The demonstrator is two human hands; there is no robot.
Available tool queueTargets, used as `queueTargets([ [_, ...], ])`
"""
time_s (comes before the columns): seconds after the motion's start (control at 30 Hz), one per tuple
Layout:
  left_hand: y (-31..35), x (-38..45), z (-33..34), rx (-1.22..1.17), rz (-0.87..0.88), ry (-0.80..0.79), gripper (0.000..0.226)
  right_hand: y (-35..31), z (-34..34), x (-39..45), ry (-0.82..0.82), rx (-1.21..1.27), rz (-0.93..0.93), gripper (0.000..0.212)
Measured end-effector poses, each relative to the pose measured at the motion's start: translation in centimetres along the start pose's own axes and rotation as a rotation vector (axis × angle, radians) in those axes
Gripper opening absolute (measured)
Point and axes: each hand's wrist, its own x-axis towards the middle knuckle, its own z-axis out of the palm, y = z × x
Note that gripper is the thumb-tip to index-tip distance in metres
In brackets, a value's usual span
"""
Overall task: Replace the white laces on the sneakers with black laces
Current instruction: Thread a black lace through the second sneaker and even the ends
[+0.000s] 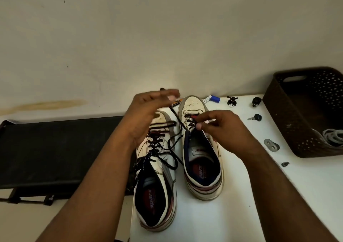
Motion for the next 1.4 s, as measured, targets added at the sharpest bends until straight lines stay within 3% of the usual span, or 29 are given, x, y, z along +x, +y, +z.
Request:
queueTargets([
  [0.07,0.6,-0.2,0.7,-0.227,0.108,-0.006,0.033,-0.3,0.0,0.0,0.105,0.186,-0.047,0.026],
  [0.17,1.3,-0.6,1.6,-0.550,0.250,-0.221,0.038,-1.2,0.1,-0.2,0.095,0.431,-0.151,0.050],
  [0.27,1.8,-1.0,1.9,-0.524,0.300,-0.454,0.058,-2.0,0.7,-0.8,-0.028,0.528,-0.224,0.069],
  [0.37,1.4,-1.1,1.4,-0.411,0.277,-0.451,0.061,-2.5,0.7,-1.1,-0.137,0.538,-0.299,0.043],
  [0.43,1.2,-0.8,0.7,-0.381,0.237,-0.342,0.055,-3.0,0.5,-1.4,-0.150,0.554,-0.304,0.015],
  [0.53,0.8,0.0,-0.8,-0.233,0.196,0.031,0.042,-2.5,-0.7,-1.2,0.023,0.684,-0.255,0.007],
  [0.6,-0.6,0.6,-2.3,0.033,0.165,0.383,0.033,-1.7,-2.2,-0.9,0.145,0.753,-0.241,0.009],
  [0.67,-2.0,0.8,-3.3,0.374,0.125,0.578,0.028,-1.2,-3.4,-1.0,0.224,0.653,-0.249,0.008],
  [0.73,-1.7,0.5,-2.5,0.517,0.115,0.499,0.033,-1.4,-3.5,-1.2,0.224,0.529,-0.273,0.007],
  [0.83,0.3,-0.5,1.1,0.195,0.055,0.022,0.049,-2.2,-1.9,-1.3,0.118,0.470,-0.295,0.012],
  [0.9,0.8,-1.1,3.1,0.075,0.030,-0.223,0.042,-2.4,-1.3,-1.4,0.064,0.500,-0.291,0.013],
  [0.93,0.7,-1.1,3.5,0.082,0.034,-0.228,0.031,-2.4,-1.5,-1.4,0.060,0.514,-0.286,0.013],
  [1.0,0.3,-0.6,2.8,0.176,0.032,-0.082,0.011,-1.8,-2.3,-1.3,0.098,0.500,-0.269,0.011],
  [1.1,-0.4,-0.6,2.3,0.486,0.080,0.095,0.015,-0.2,-3.6,-1.6,0.150,0.416,-0.214,0.009],
  [1.2,0.1,-1.5,3.7,0.326,0.086,-0.081,0.047,-0.8,-2.2,-1.6,0.103,0.426,-0.196,0.008],
  [1.23,0.1,-1.7,4.4,0.283,0.114,-0.114,0.047,-1.1,-1.7,-1.6,0.089,0.447,-0.191,0.006],
  [1.3,0.0,-1.5,5.3,0.286,0.175,-0.063,0.029,-1.3,-1.2,-1.6,0.136,0.489,-0.157,0.004],
  [1.4,-0.8,-0.9,4.9,0.365,0.135,0.093,0.011,-1.0,-2.2,-1.6,0.257,0.540,-0.033,0.007],
])
